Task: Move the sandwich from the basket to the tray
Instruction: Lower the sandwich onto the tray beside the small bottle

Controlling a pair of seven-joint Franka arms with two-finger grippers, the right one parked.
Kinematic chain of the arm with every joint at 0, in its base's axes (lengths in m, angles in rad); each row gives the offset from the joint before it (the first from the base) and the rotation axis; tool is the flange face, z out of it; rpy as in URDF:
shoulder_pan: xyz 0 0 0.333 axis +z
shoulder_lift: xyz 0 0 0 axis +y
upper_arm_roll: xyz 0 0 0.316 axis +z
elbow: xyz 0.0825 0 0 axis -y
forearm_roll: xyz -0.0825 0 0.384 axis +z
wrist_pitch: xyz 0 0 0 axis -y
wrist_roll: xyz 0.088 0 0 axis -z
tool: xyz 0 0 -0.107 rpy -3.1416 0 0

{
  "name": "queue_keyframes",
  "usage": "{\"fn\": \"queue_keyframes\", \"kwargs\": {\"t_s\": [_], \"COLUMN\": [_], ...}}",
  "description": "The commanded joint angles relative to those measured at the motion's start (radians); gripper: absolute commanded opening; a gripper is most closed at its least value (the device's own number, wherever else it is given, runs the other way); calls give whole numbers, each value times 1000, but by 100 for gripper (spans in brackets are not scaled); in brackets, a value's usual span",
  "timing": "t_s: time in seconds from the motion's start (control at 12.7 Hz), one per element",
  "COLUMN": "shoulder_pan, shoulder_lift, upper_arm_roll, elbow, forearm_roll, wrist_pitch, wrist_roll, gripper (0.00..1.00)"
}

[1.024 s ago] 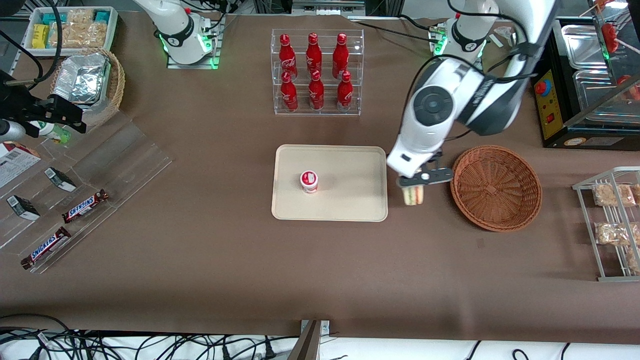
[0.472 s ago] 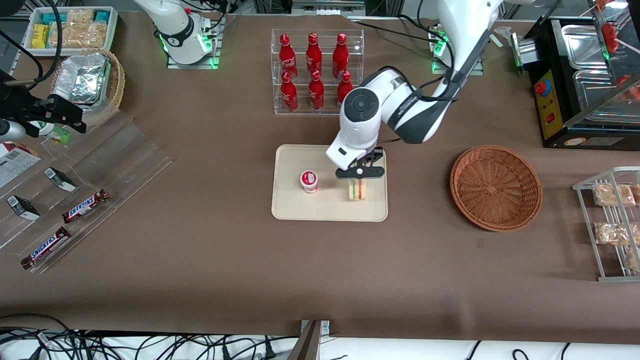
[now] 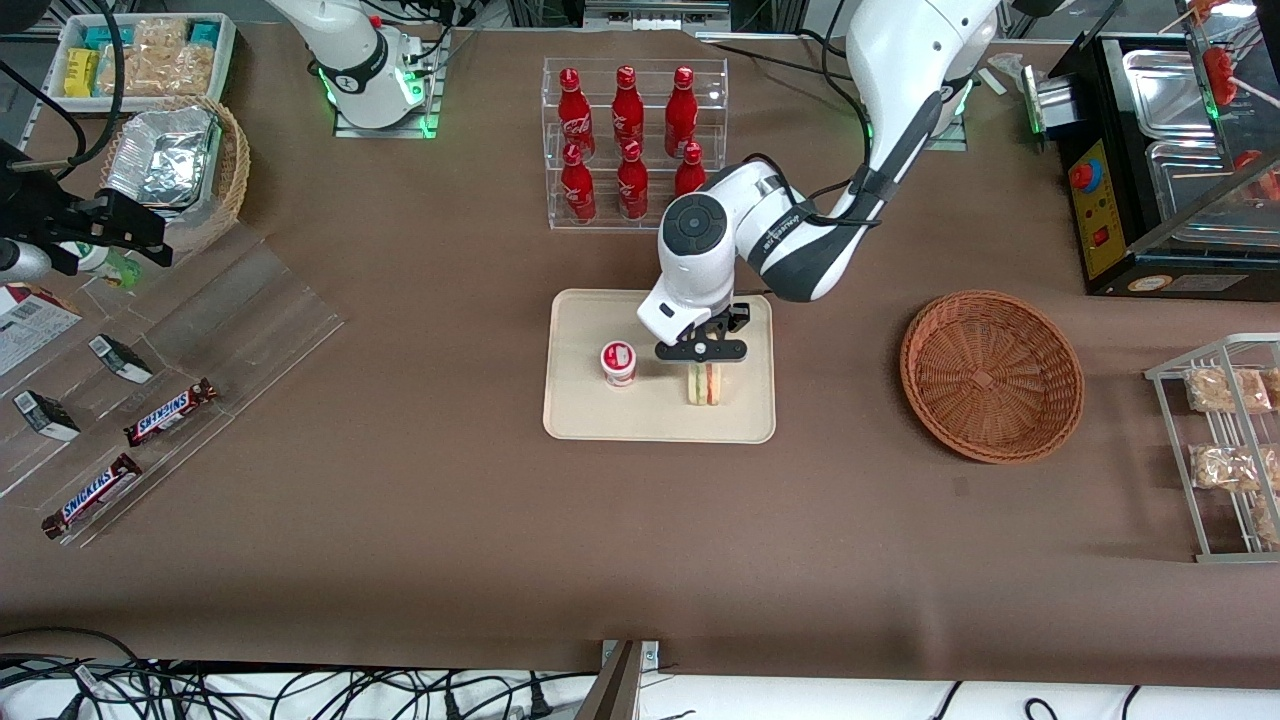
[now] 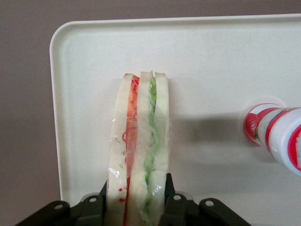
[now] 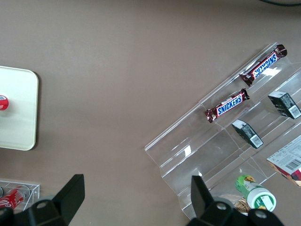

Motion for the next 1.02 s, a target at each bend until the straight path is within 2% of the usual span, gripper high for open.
{"fn": "queue_keyframes", "kwargs": {"t_s": [0.0, 0.47, 0.71, 0.79, 0.87, 0.94], "shoulder_pan": [-5, 0, 0, 0, 0, 0], "shoulder_lift": [13, 17, 17, 19, 18, 17], "upper_arm_roll": [9, 11, 11, 11, 11, 11], "elbow": [22, 7, 6, 6, 6, 6], "forearm_roll": [27, 40, 40, 40, 40, 40], "wrist_pitch": [-3, 9, 9, 9, 9, 8], "wrist_roll": [-16, -19, -19, -19, -19, -19], "gripper": [43, 43, 47, 50, 59, 73]}}
